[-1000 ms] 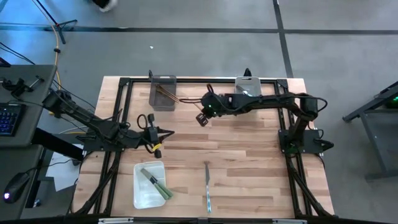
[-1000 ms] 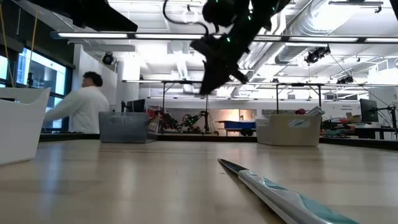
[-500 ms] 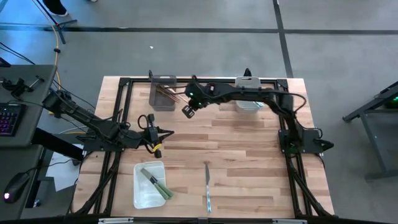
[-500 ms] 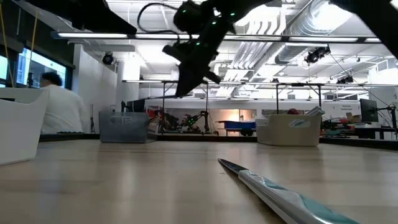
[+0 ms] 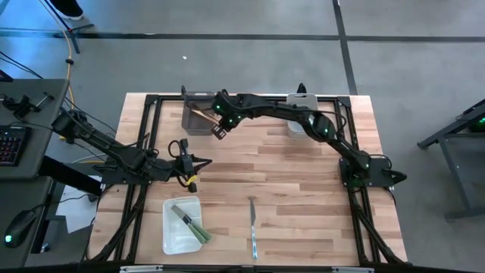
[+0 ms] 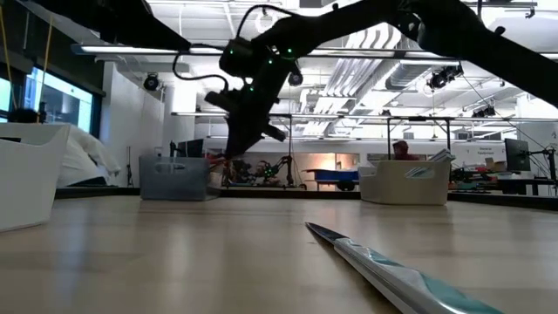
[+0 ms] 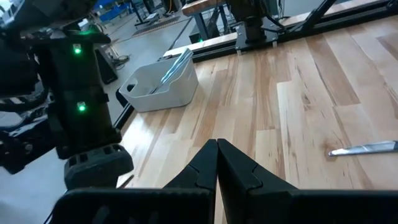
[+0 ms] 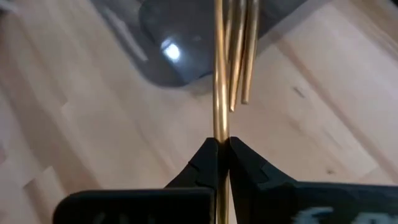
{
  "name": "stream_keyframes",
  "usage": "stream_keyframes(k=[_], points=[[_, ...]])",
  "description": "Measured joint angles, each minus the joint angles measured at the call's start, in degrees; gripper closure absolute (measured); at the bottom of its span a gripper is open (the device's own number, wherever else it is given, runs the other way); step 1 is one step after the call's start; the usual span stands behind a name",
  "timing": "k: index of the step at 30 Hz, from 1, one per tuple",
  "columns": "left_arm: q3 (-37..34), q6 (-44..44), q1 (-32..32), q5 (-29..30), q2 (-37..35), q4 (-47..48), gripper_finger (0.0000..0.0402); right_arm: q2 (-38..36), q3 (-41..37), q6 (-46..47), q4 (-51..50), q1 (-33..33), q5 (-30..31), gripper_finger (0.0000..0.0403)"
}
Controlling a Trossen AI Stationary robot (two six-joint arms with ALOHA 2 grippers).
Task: Sort silverware by color (type)
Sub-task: Put the gold table knife into the black bin
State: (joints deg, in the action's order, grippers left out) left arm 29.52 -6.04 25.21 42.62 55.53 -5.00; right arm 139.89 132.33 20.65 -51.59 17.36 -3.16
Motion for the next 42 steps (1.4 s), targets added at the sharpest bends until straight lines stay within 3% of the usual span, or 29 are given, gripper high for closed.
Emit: stream_keyframes(k=[11, 28, 32, 37, 40, 42], points=[[0.00, 0.43, 0.00, 0.01, 0.00, 0.78, 0.0401, -0.09, -1.60, -0.07, 2.14, 0.39, 0.36, 0.0392], [0.00, 0.45, 0.00, 0.01, 0.00, 0.90, 0.0401, -3.07, -1.57, -4.81, 5.69, 0.05, 0.41, 0.0301], [0.00, 0.45, 0.00, 0.01, 0.00, 0.90, 0.0401, -7.43, -1.49, -12.02, 2.55, -0.41, 0.55, 0.0313], [0.00, 0.39, 0.00, -0.01, 0.00, 1.19, 0.0401, -11.25, -1.50, -22.07, -3.29, -3.06, 4.34, 0.0362], [0.00, 0.43, 0.01, 0.00, 0.00, 1.32, 0.0401, -11.52, -3.68, -25.23, -1.85, -4.39, 4.65, 0.0395], [0.00, 0.75, 0.25, 0.01, 0.00, 1.51, 0.0401, -11.52, -7.48, -25.37, 1.21, -4.63, 4.94, 0.0396]])
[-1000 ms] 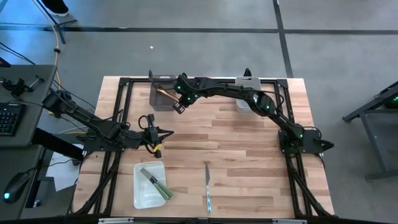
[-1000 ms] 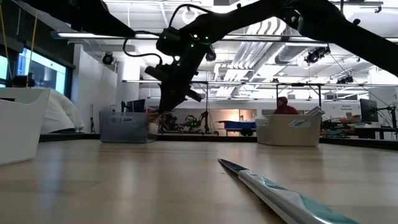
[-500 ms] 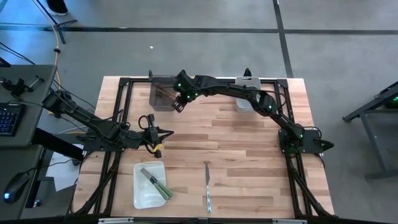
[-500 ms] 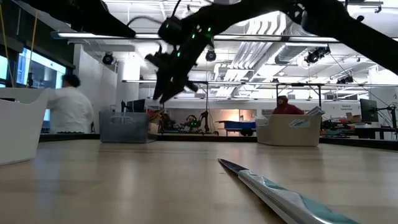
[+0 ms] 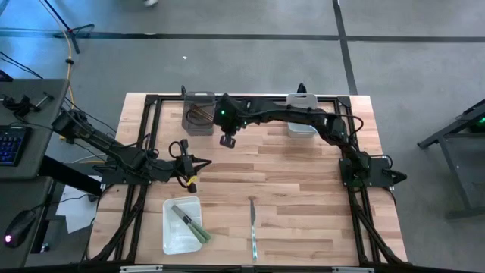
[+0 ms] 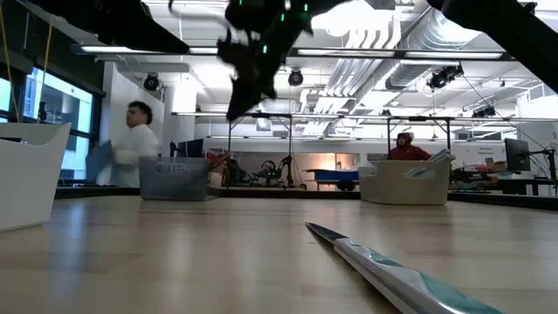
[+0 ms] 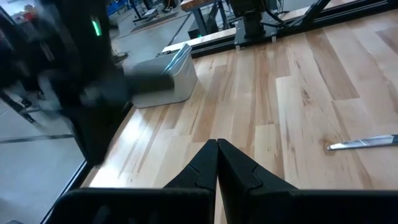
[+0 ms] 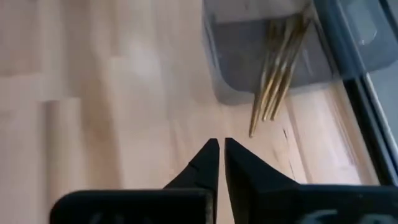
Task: Sort silverware by color (type)
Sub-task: Put the gold table knife into the black bin
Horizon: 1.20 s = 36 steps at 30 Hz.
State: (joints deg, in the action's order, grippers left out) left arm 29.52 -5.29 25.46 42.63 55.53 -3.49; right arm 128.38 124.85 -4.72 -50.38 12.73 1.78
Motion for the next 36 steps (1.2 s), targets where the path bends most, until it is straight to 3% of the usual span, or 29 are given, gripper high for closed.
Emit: stream_keyframes(k=[5, 10, 18, 31, 36], points=[[0.00, 0.12, 1.22, 0.00, 0.00, 0.14, 0.0401, 0.31, -9.69, 2.35, 8.07, 1.01, 4.61, 0.0401], [0.00, -0.38, 1.32, 0.00, 0.00, -0.59, 0.0401, 0.31, -13.20, 4.96, 14.89, 2.58, 4.82, 0.0402], [0.00, -0.33, 1.12, -0.02, 0.00, -1.05, 0.0401, 1.93, -13.28, 6.78, 21.07, 3.41, 1.73, 0.0403], [0.02, -0.84, 1.19, -0.01, 0.00, -0.79, 0.0401, 0.86, -10.15, 5.92, 12.70, 2.92, 3.88, 0.0403], [0.02, -0.76, 1.19, -0.02, 0.00, -0.83, 0.0401, 2.04, -10.18, 6.03, 15.81, 2.48, 3.54, 0.0403]])
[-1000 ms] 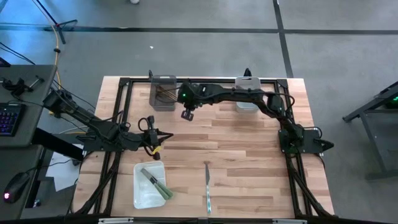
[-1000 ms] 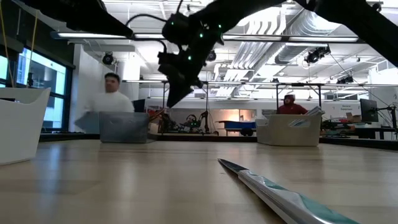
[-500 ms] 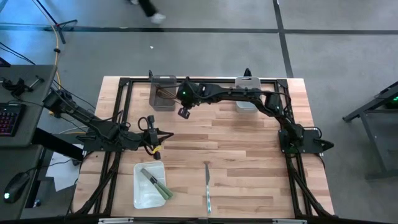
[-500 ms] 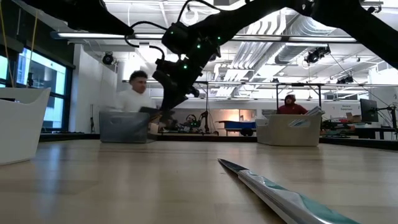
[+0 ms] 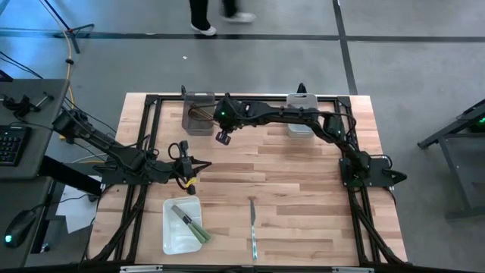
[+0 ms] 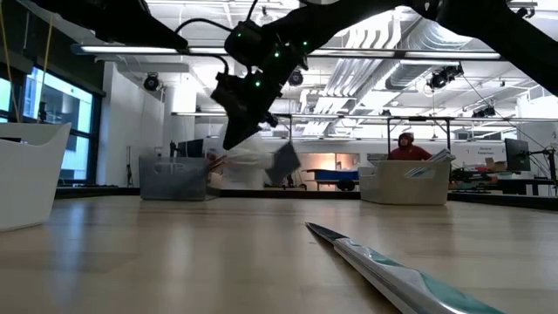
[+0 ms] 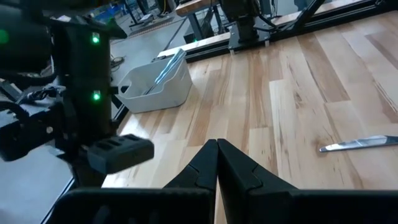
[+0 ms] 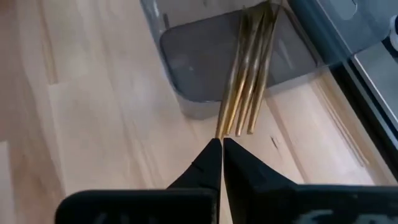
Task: Sort silverware by color (type)
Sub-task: Put the gold table knife into the black bin, then put the blue table knife into the gray bin
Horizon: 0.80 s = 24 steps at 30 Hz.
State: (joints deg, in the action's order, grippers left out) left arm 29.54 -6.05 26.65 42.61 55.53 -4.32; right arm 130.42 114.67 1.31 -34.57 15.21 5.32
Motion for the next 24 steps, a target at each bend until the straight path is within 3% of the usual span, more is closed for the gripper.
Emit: stream_keyframes(k=[10, 17, 20, 24], points=[[0.00, 0.38, 0.00, 0.01, 0.00, -0.08, 0.0401, 2.07, 0.01, 1.17, 4.37, 0.21, -1.13, 0.0403], [0.00, 0.39, 0.00, 0.00, 0.02, 0.22, 0.0401, -2.57, 1.71, -3.95, 3.77, -0.90, -0.68, 0.0403], [0.00, 0.22, 0.04, -0.07, 0.00, 0.40, 0.0401, -5.43, -1.40, -6.60, 4.22, -2.30, -0.73, 0.0403], [0.00, -0.18, 0.37, -0.04, -0.10, 1.00, 0.0401, -10.14, -13.60, -6.51, 15.90, -3.91, 0.20, 0.0403]])
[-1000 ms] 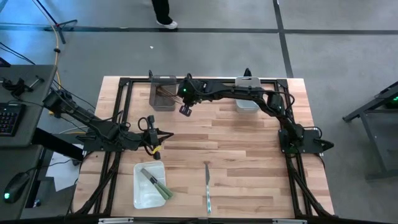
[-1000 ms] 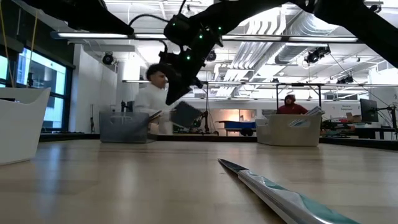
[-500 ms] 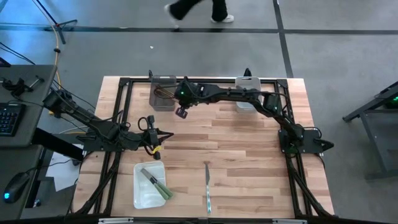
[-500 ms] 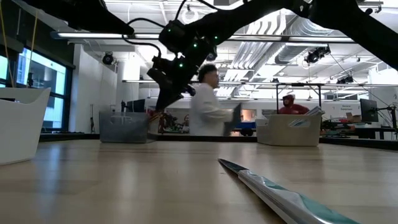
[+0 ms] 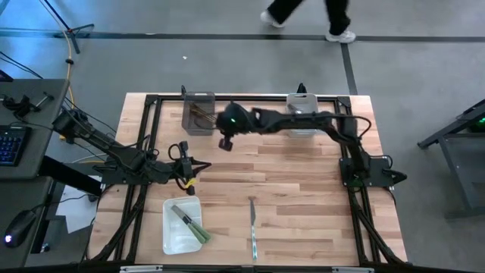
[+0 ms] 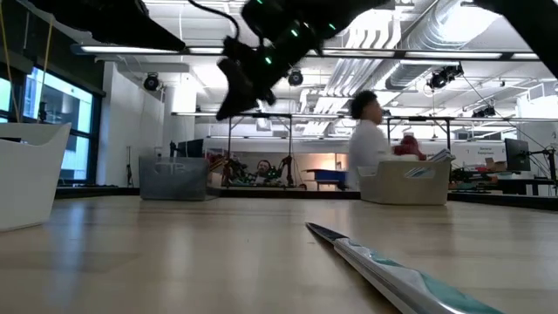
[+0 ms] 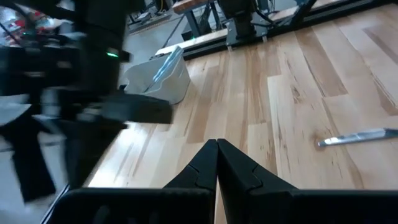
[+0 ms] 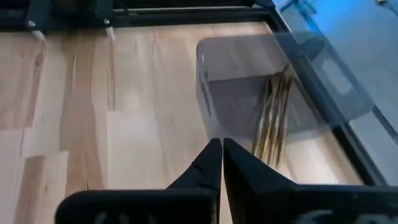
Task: Sort silverware by color (type)
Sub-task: Put the blue table knife into the gray bin
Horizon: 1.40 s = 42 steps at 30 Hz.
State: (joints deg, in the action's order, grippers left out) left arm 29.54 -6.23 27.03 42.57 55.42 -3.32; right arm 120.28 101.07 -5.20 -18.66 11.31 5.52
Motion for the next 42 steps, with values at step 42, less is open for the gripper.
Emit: stream_keyframes(k=[42], points=[[-0.02, 1.10, -0.44, -1.68, -0.47, -2.15, 0.0401, -9.37, -45.22, 18.44, 27.83, -32.30, -7.56, 0.0403]])
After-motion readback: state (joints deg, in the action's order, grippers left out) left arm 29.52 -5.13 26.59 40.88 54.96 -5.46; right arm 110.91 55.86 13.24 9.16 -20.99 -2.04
